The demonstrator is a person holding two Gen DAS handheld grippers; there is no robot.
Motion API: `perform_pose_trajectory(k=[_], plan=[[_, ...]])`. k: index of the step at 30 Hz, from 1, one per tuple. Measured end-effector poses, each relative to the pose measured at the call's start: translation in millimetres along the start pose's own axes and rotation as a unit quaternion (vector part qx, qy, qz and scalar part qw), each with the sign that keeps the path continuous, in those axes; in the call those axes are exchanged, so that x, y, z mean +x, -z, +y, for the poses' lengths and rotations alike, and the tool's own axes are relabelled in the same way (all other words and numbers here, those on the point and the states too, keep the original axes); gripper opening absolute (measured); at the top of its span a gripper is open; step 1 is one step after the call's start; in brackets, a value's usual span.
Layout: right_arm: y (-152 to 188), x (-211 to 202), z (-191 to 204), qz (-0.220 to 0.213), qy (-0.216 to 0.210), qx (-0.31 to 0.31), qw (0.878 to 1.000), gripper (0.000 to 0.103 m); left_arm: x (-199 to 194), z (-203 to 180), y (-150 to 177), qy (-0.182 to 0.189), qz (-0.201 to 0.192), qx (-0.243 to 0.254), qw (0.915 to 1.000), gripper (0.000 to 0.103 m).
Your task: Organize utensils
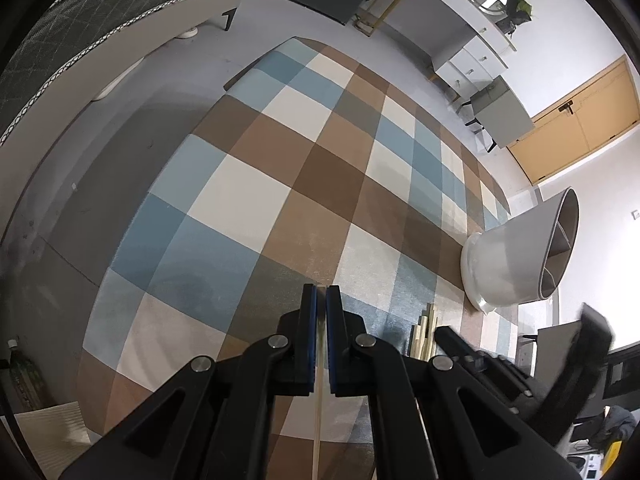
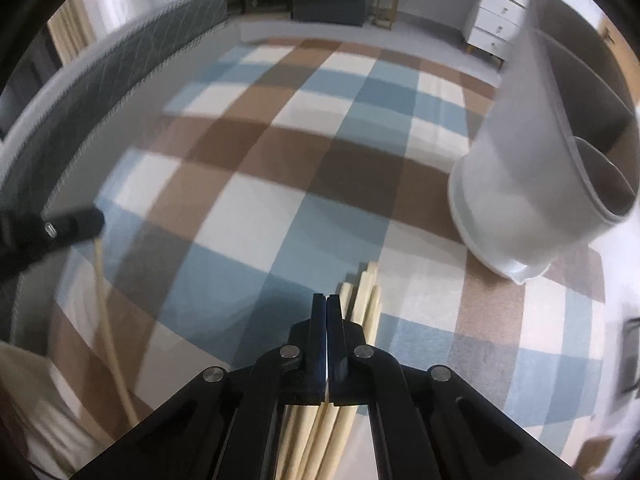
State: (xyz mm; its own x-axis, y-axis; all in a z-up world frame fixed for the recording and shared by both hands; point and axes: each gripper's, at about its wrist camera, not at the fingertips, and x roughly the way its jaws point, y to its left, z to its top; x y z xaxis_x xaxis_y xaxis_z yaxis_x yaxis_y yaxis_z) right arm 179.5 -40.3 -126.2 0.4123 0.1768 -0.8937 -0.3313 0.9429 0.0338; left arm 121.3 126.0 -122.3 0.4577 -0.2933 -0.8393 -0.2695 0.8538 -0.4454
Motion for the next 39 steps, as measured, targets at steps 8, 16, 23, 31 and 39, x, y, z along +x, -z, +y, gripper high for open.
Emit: perform_pose_trajectory(k=[8, 16, 23, 31, 39], plan=[[1, -30, -36, -0.040, -0.064, 0.081, 0.994, 0.000, 1, -8, 3, 0.000, 0.002, 0.011, 0.9999, 0.000], [7, 4, -15, 0.062, -0.129, 0.052, 0.988, 0.014, 3, -6, 2, -0.001, 0.007, 0.004, 1.0000, 0.000], [7, 19, 11, 0.097, -0.082, -0.013, 0.992, 0.025, 4, -3, 1, -0.001, 0.011, -0.004, 0.9999, 0.000], [11, 21, 20, 0.076, -0.041, -0.013, 0.996, 0.005, 2, -3, 2, 0.002, 0.011, -0.003, 0.9999, 0.000], [9, -8, -4, -0.003, -0.075, 0.042, 0.996, 0.004, -1, -14, 3, 0.009, 0.010, 0.013, 0.9998, 0.000]])
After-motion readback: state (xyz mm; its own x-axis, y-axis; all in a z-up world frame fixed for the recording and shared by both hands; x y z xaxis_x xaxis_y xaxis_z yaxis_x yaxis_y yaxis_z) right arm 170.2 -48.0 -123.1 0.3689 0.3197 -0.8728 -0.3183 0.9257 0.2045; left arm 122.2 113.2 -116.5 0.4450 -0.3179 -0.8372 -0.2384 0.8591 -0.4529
